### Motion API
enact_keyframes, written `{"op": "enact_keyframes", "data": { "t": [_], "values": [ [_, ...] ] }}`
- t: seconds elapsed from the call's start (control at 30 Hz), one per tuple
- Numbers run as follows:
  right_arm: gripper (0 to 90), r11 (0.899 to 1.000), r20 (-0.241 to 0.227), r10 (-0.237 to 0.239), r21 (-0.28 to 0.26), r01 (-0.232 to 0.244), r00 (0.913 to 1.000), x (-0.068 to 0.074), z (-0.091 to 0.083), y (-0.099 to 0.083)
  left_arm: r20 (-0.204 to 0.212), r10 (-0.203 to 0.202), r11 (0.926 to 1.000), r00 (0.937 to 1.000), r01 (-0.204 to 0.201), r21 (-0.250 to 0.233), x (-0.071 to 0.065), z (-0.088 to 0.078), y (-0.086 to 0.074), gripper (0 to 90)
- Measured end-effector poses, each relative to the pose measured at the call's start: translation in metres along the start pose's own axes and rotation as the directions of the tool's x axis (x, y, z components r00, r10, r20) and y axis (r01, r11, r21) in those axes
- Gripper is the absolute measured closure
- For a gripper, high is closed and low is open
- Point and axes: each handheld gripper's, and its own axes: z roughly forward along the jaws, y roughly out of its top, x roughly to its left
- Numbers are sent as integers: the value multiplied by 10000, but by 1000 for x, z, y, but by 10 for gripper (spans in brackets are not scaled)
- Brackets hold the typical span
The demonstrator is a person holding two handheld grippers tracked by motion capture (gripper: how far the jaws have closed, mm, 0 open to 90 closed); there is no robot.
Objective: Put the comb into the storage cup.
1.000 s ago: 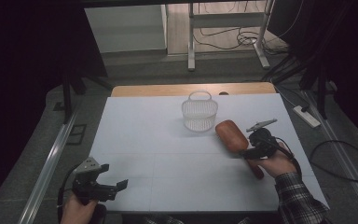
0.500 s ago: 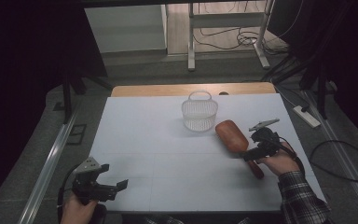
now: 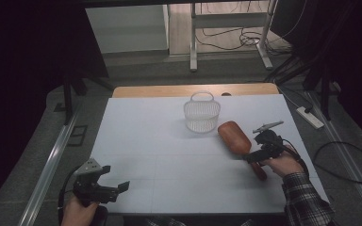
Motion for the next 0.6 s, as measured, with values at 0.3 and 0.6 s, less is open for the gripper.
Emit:
{"op": "enact_keyframes", "data": {
  "t": [0.3, 0.6],
  "values": [
    [0, 9990, 66, -42, 442, 39, 10000, 0, 11, -3, 6, 7, 10000, 10000, -7, 5, 0, 0, 0, 21],
    [0, 9965, 120, -49, 831, 39, 9999, 0, 23, -8, -4, 21, 10000, 10000, -21, 8, 0, 0, 0, 22]
  ]
}}
